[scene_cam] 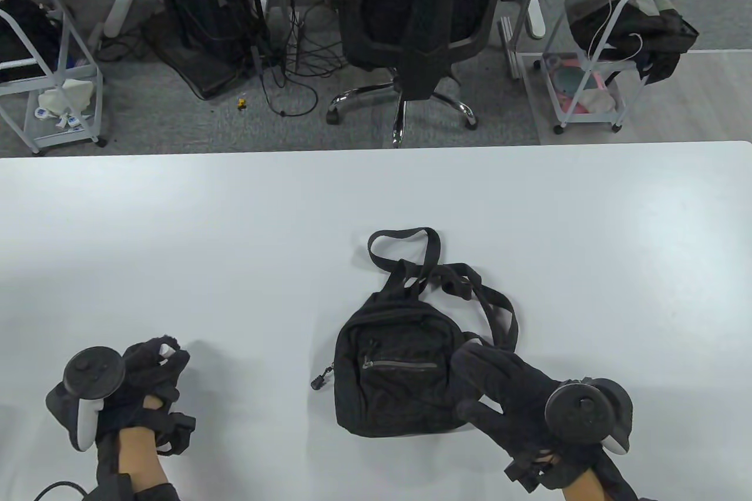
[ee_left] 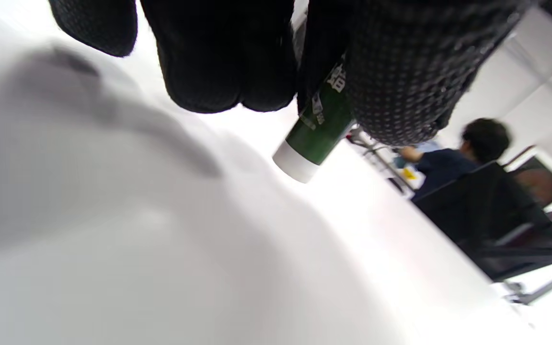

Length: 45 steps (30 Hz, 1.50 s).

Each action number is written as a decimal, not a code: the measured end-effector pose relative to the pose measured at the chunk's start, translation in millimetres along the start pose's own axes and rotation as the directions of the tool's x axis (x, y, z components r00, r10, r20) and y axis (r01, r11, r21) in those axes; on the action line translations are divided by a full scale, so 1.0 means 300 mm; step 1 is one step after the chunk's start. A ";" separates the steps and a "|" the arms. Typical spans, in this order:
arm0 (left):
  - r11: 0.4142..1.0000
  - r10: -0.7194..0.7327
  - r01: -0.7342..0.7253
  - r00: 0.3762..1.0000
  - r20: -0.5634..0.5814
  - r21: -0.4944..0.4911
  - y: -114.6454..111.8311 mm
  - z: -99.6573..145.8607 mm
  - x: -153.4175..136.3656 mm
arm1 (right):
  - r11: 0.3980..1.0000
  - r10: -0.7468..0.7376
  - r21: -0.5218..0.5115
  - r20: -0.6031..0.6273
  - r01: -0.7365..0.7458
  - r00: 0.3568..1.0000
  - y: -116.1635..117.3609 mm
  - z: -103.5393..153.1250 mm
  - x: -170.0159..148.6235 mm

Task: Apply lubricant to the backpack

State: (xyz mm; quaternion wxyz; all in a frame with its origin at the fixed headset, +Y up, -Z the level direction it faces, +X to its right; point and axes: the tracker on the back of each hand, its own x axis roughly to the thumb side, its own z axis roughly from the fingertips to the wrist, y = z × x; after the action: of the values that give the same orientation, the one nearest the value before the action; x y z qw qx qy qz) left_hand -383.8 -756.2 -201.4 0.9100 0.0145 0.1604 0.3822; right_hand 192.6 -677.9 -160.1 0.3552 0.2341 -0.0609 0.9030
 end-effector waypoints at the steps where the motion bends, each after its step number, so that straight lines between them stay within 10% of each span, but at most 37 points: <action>1: 1.000 0.017 -0.017 0.999 0.046 -0.002 0.001 0.005 0.031 | 1.000 -0.001 -0.004 -0.002 0.001 1.000 -0.001 0.000 -0.001; 11: 0.988 0.139 -0.092 0.877 0.459 -0.122 -0.082 0.133 0.404 | 1.000 -0.006 0.003 -0.018 0.006 1.000 -0.002 -0.009 -0.003; 20: 0.961 0.238 -0.105 0.785 0.572 -0.256 -0.241 0.246 0.692 | 1.000 0.001 -0.015 -0.035 -0.002 0.999 -0.029 -0.088 0.051; 30: 0.987 0.109 0.005 0.702 0.704 -0.158 -0.304 0.324 0.736 | 1.000 -0.006 0.012 -0.017 0.006 1.000 0.077 -0.220 0.162; 45: 0.995 -0.085 0.097 0.659 0.747 0.028 -0.389 0.401 0.768 | 0.984 0.102 -0.144 -0.022 -0.104 0.995 0.170 -0.198 0.197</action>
State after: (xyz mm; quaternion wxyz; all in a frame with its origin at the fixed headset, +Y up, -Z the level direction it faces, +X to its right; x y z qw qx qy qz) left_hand -115.4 -665.8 -169.3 0.9137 0.1553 -0.2289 0.2978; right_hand 98.1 -663.1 -182.1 0.3247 0.1977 -0.1360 0.9149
